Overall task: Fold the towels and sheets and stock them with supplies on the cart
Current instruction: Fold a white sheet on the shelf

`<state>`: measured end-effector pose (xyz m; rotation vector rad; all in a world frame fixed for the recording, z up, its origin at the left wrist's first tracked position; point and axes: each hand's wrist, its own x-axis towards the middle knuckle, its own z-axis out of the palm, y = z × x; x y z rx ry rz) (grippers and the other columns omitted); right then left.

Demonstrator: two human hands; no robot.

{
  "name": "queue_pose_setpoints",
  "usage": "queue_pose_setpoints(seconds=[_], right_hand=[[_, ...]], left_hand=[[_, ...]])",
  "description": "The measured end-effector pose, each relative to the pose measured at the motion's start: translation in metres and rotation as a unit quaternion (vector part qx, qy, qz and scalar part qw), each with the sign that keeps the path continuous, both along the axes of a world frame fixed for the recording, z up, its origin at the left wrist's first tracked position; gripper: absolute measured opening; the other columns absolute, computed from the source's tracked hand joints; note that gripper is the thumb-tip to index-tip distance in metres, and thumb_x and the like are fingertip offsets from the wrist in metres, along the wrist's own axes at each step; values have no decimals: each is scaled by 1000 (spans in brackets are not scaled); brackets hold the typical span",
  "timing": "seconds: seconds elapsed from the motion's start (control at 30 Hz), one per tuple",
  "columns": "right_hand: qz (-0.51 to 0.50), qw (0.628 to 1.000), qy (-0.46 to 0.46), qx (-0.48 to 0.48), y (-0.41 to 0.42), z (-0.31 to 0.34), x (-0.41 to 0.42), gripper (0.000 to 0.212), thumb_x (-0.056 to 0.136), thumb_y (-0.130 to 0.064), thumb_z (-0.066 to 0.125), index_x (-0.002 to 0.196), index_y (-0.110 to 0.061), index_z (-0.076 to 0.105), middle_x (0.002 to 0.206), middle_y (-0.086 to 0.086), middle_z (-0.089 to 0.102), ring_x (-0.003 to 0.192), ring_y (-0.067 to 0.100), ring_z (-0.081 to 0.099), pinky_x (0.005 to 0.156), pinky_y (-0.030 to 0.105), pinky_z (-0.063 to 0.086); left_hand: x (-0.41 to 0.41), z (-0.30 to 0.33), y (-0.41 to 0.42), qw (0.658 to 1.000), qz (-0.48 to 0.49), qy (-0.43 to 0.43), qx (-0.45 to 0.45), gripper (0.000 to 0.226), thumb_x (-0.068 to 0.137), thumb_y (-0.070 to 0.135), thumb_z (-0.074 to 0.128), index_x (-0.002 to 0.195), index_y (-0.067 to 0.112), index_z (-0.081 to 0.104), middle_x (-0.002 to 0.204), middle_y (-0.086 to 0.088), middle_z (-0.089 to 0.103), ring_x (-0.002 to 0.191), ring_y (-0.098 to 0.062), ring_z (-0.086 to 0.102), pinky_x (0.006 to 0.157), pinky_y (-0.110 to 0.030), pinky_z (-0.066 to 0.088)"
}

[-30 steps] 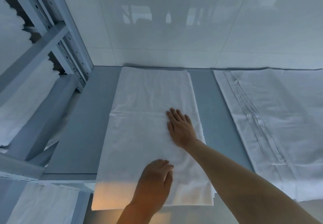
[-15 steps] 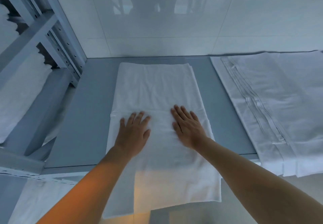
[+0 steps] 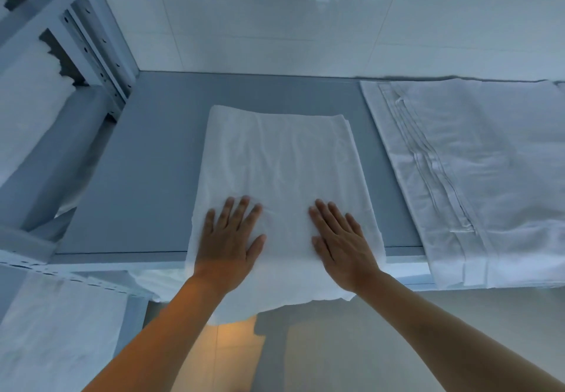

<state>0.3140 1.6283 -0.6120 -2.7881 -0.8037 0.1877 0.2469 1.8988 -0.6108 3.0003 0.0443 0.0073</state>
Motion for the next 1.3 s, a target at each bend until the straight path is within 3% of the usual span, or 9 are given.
queue_pose_setpoints(seconds=[0.17, 0.33, 0.53, 0.67, 0.8, 0.97, 1.1, 1.23, 1.3], right_hand=[[11, 999, -33, 19, -13, 18, 18, 66, 103, -62, 26, 160, -31, 29, 168, -12, 25, 156, 14, 21, 121, 40, 25], [63, 998, 9, -16, 11, 11, 52, 70, 104, -61, 30, 165, -34, 11, 172, -17, -1, 158, 9, -6, 128, 45, 8], [99, 995, 4, -2, -6, 0, 39, 77, 100, -73, 21, 164, -37, 1, 171, -19, -7, 157, 7, -14, 129, 46, 4], [132, 991, -1, -8, -18, 0, 20, 110, 81, -86, 47, 164, -35, -5, 171, -16, -13, 157, 12, -15, 129, 47, 2], [146, 988, -33, -41, -22, -7, 15, 135, 66, -59, 78, 164, -30, -10, 172, -9, -16, 158, 20, -14, 127, 49, 0], [148, 984, -64, -70, -20, -8, 8, 129, 77, -52, 82, 165, -19, -7, 173, 1, -12, 159, 30, -7, 126, 56, 10], [128, 982, -96, -98, -20, -2, -13, 116, 67, -17, 88, 163, -8, 22, 171, 11, 15, 155, 38, 21, 119, 58, 32], [131, 978, -140, -78, -19, 11, -23, 89, 46, 7, 85, 132, -8, 69, 141, 9, 64, 125, 29, 65, 88, 40, 61], [126, 983, -121, -57, -19, 35, -18, 73, 43, 8, 83, 112, -14, 74, 110, 2, 77, 93, 25, 76, 60, 30, 60]], left_hand=[[6, 15, 8, 999, -46, 16, 17, 76, 93, 76, 23, 156, 37, 33, 165, 6, 33, 144, -28, 39, 117, -49, 28], [20, 11, 19, 997, -60, 33, 32, 83, 92, 80, 19, 162, 37, 12, 172, 11, 1, 159, -21, -2, 125, -55, 7], [-5, 2, 8, 998, -53, 23, 0, 86, 90, 80, 26, 163, 38, 8, 172, 13, -2, 159, -17, -7, 126, -55, 5], [-29, -4, 2, 996, -84, 17, 17, 114, 75, 74, 62, 165, 33, 4, 173, 8, -5, 159, -22, -5, 124, -61, 16], [-29, -5, 3, 995, -83, 24, 57, 130, 66, 64, 83, 165, 28, 7, 173, 3, -3, 159, -28, 1, 123, -62, 18], [-29, -4, -4, 991, -90, -28, 99, 122, 59, 52, 94, 160, 17, 34, 169, -8, 23, 153, -37, 27, 113, -67, 34], [-37, 4, -16, 990, -78, 5, 119, 118, 47, 24, 101, 152, 16, 48, 161, -11, 39, 144, -38, 43, 105, -67, 43], [-40, 23, -17, 987, -65, 81, 119, 94, 91, 13, 67, 164, 29, 10, 171, 3, 6, 157, -22, 17, 125, -50, 23], [-36, 53, -12, 991, -74, 71, 88, 79, 70, 17, 87, 141, 31, 58, 141, 5, 64, 122, -20, 67, 96, -38, 57]])
